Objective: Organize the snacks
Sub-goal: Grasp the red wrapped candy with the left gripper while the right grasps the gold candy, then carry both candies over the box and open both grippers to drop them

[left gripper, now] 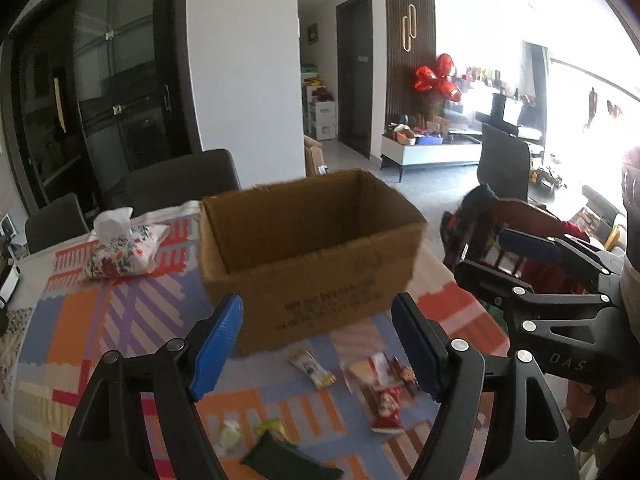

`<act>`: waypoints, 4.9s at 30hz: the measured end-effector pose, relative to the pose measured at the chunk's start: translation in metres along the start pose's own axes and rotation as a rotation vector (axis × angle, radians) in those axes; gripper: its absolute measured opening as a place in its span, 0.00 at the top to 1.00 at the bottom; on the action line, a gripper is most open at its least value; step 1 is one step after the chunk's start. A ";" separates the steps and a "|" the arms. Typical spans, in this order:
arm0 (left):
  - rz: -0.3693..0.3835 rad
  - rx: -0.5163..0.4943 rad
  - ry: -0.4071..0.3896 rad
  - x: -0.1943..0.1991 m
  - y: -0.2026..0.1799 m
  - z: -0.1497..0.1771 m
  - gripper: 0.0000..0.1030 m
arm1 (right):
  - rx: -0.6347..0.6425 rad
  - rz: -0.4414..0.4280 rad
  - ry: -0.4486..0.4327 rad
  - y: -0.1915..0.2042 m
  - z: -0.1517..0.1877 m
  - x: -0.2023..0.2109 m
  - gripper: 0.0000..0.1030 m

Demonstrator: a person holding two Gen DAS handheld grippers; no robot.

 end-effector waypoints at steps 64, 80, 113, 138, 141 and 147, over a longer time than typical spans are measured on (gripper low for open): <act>0.149 0.184 0.316 -0.080 -0.034 0.139 0.78 | 0.050 -0.100 0.371 0.022 0.157 -0.081 0.77; 0.152 0.179 0.219 -0.046 -0.031 0.119 0.78 | 0.042 -0.079 0.273 0.028 0.131 -0.041 0.77; 0.049 0.110 -0.066 0.027 0.029 -0.024 0.79 | 0.005 -0.127 -0.028 0.055 -0.028 0.007 0.77; 0.022 0.037 -0.082 -0.026 0.062 -0.095 0.78 | 0.038 -0.087 0.001 0.047 -0.096 -0.056 0.77; 0.022 0.047 -0.061 -0.039 0.065 -0.097 0.78 | 0.037 -0.083 0.014 0.044 -0.095 -0.065 0.77; -0.016 0.058 -0.037 -0.061 0.073 -0.101 0.75 | 0.030 -0.057 0.035 0.036 -0.093 -0.082 0.77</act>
Point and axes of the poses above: each gripper's, at about its wrist camera, not at the fingertips, and x roughly against the way its jaws point, y to its left, z to its underside, the point moved 10 cm from there along -x, roughly the way its jaws point, and after that the axes turned 5 degrees about z, right-handed, at the moved point
